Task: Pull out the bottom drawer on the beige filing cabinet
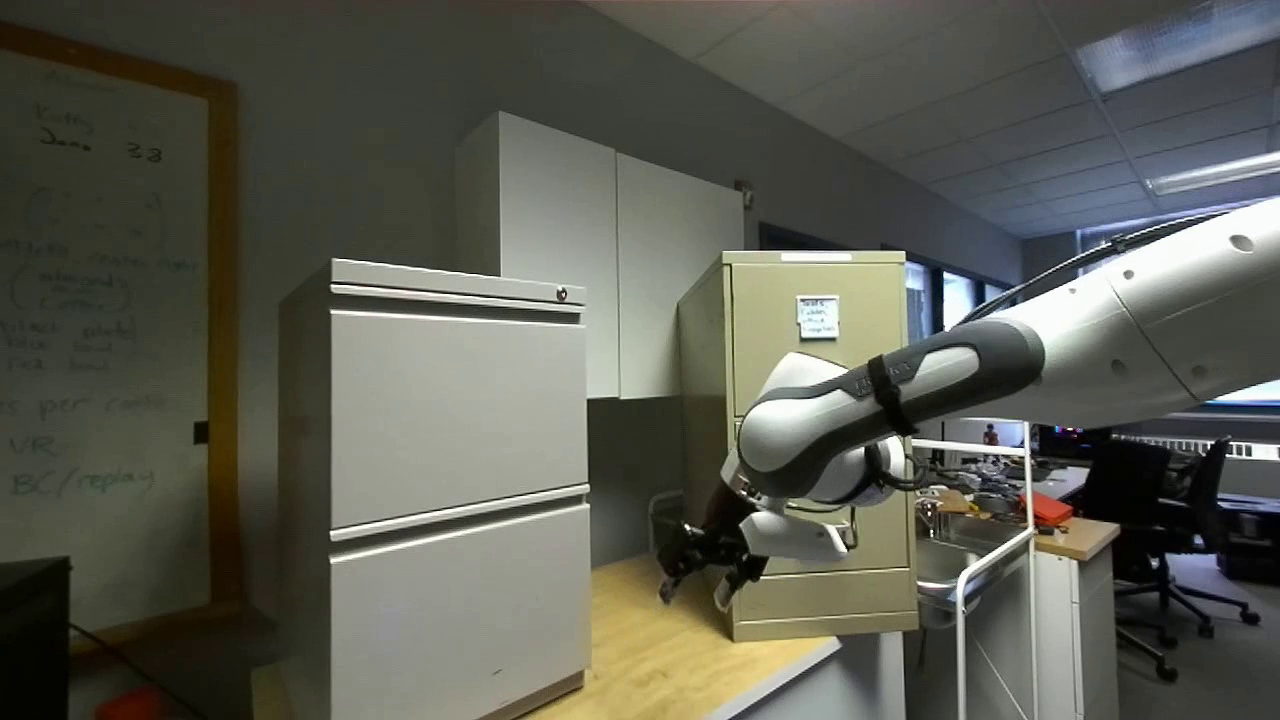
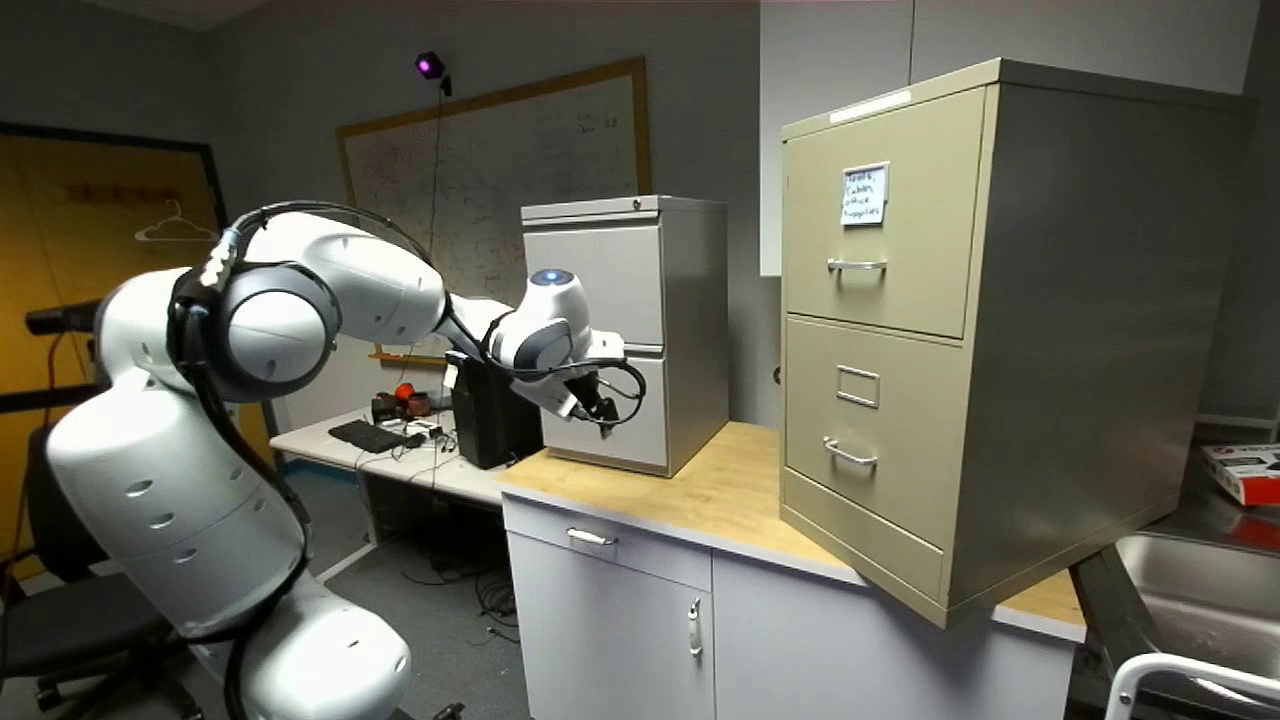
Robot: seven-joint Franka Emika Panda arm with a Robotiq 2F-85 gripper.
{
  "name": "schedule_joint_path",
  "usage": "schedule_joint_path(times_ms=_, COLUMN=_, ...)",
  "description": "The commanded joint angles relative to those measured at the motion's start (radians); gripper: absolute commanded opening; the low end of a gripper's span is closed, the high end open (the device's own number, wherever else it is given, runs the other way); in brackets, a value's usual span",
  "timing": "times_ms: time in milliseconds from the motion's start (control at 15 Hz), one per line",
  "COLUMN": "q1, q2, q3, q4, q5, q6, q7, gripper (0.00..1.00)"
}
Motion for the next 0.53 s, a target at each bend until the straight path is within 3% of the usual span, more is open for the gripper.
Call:
schedule_joint_path(times_ms=0, q1=-0.035, q2=-0.023, q3=-0.094, q4=-0.033, q5=0.115, q6=0.065, q7=-0.026, gripper=1.00)
schedule_joint_path(times_ms=267, q1=-0.054, q2=-0.021, q3=-0.202, q4=-0.055, q5=0.306, q6=0.135, q7=-0.070, gripper=1.00)
schedule_joint_path(times_ms=467, q1=-0.049, q2=0.001, q3=-0.270, q4=-0.064, q5=0.513, q6=0.190, q7=-0.137, gripper=1.00)
